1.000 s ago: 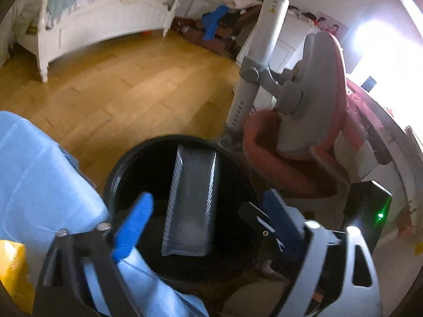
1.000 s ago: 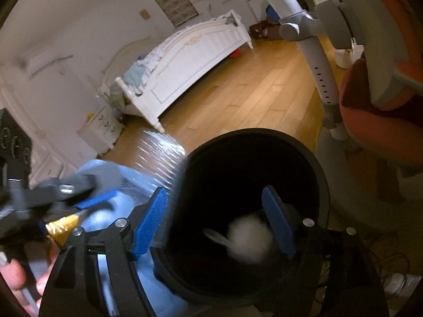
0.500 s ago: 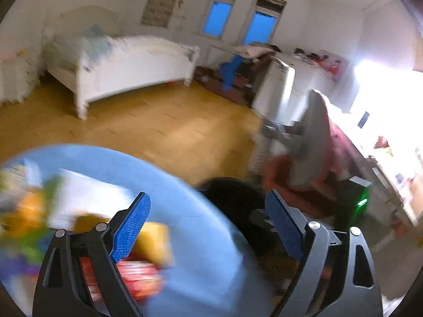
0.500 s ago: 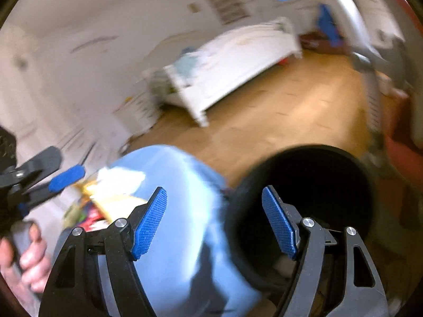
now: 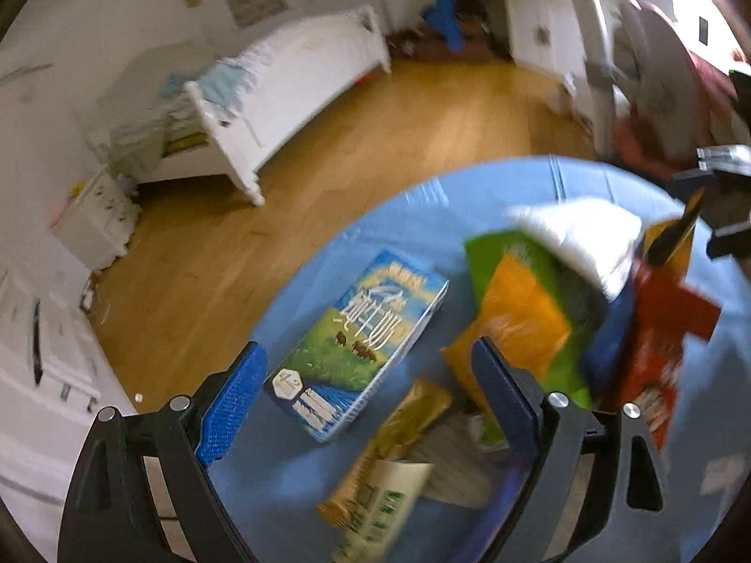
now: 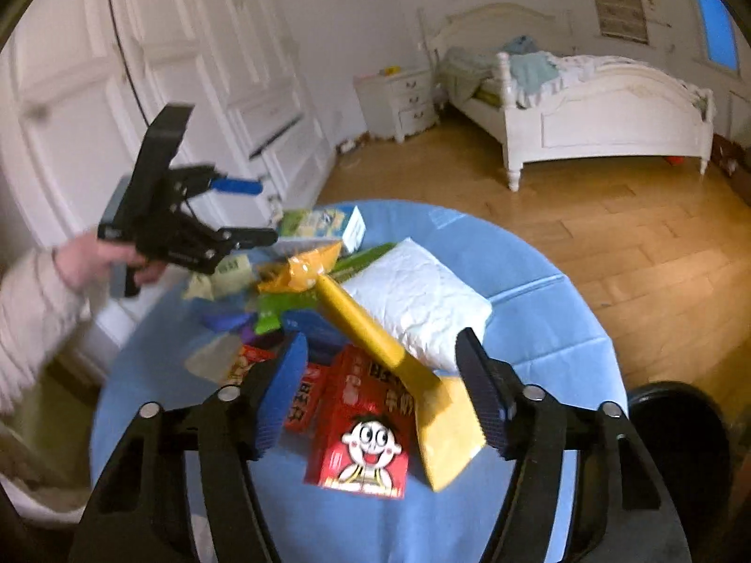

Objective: Collect trash
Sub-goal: 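Grasp the milk carton with left tool while right tool grasps yellow snack bag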

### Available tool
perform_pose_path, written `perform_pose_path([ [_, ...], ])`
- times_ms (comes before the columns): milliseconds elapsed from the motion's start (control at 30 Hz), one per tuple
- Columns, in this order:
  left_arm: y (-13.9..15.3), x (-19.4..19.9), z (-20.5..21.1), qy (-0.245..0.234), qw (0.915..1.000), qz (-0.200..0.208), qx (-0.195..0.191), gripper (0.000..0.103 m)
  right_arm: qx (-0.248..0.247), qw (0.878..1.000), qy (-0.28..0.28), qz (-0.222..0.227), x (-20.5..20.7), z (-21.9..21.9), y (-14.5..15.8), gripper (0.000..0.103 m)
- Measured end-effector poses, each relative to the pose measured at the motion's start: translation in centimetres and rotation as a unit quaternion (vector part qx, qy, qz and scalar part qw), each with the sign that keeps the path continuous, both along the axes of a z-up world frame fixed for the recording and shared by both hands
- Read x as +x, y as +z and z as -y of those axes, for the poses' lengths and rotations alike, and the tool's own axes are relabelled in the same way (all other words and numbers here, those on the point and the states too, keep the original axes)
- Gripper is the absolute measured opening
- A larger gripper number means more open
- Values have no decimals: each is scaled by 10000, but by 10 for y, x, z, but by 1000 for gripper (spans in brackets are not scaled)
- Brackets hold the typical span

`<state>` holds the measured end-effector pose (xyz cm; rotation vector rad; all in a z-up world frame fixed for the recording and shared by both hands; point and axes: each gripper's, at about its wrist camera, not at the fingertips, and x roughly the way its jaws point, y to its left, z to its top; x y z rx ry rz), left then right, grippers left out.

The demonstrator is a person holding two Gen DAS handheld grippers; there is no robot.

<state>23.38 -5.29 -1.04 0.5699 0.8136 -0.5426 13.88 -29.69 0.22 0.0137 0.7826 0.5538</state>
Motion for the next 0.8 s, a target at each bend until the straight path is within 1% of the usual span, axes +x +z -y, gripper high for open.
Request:
perform_pose_path([
  [67, -10, 6, -1, -210, 9994, 40, 267, 88, -99, 9999, 41, -53, 5, -5, -3, 60],
  [100, -16, 8, -5, -252, 9988, 101, 402, 88, -148, 9999, 59, -64, 5, -7, -4, 55],
  [167, -24, 18, -6, -250, 9985, 18, 491, 88, -270, 9996, 87, -85, 8, -14, -8, 49],
  [200, -27, 25, -7, -213, 9988, -83, 425, 88, -317, 9994, 94, -77, 7, -18, -13, 46],
  [233, -31, 31, -10, -147, 9992, -185, 335, 84, -393, 9992, 99, -69, 8, -19, -14, 41],
  [267, -33, 31, -11, -81, 9993, -261, 267, 77, -445, 9989, 106, -43, 8, -20, -18, 38],
  [300, -34, 35, -13, 11, 9992, -370, 138, 71, -478, 9988, 110, 8, 6, -21, -19, 37],
  [333, -33, 36, -15, 113, 9994, -325, -2, 66, -493, 9987, 118, 76, 3, -22, -20, 32],
  [367, -31, 34, -13, 178, 9994, -308, -37, 64, -492, 9986, 116, 125, 1, -22, -19, 29],
  [433, -27, 33, -15, 387, 9988, -280, -129, 56, -484, 9986, 74, 180, -2, -22, -18, 25],
  [500, -20, 29, -17, 548, 9978, -258, -269, 54, -426, 9989, 5, 218, -6, -20, -15, 23],
  [567, -9, 19, -19, 699, 9965, -110, -441, 54, -360, 9990, -49, 268, -11, -17, -12, 20],
  [667, 19, 1, -20, 860, 9922, 155, -890, 54, -83, 9991, -151, 385, -20, -7, -2, 18],
  [700, 33, -13, -19, 907, 9891, 297, -1118, 54, 81, 9987, -204, 451, -24, -2, 4, 18],
  [800, 57, -46, -4, 871, 9836, 533, -1487, 54, 449, 9970, -296, 562, -32, 12, 18, 16],
])
